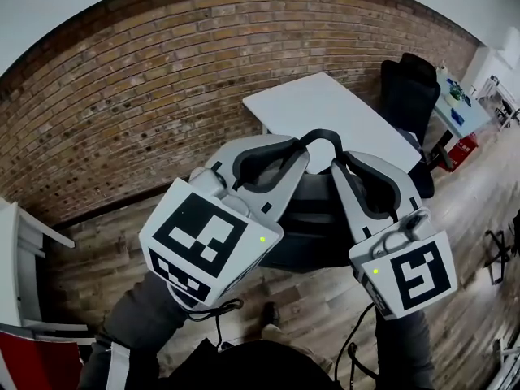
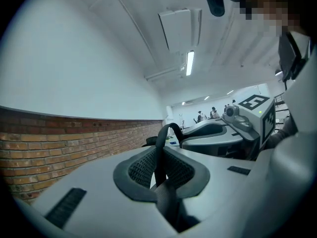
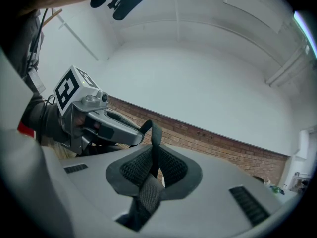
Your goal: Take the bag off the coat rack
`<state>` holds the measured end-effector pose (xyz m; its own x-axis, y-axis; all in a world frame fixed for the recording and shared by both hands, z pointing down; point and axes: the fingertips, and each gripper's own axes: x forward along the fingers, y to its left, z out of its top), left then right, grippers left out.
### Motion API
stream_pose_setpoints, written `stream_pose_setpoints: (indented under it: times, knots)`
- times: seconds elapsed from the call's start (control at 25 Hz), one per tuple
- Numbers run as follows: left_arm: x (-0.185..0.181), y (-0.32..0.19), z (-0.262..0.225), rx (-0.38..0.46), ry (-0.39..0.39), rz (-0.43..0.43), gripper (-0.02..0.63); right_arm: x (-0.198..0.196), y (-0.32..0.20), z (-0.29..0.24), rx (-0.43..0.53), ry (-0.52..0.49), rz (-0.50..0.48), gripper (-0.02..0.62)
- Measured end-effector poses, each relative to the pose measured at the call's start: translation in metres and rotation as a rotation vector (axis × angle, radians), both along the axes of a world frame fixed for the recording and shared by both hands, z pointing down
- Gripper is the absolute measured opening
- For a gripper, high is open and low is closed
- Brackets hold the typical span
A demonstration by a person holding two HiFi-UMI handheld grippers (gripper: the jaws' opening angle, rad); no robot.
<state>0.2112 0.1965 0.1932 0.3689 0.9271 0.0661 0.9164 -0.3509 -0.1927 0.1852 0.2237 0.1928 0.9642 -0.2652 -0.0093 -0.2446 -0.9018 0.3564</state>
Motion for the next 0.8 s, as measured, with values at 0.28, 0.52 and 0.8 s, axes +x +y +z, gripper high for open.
stream_pose_setpoints:
  times: [0.28,0.52,0.8]
  knots:
    - [0.037,0.029,-0.006,-0.004,0.02,-0.026,0.046,0.038,0.031,-0.005,-0.007,0.023,-0.01,0.044]
    - [0.076,0.044,-0.021,-0.012,0.055,-0.013,0.046,0.076,0.047,-0.016,-0.035,0.019,0.01,0.044]
    - [0.133,0.06,-0.028,-0.017,0.066,0.038,0.046,0.134,0.062,-0.024,-0.047,0.024,0.064,0.044]
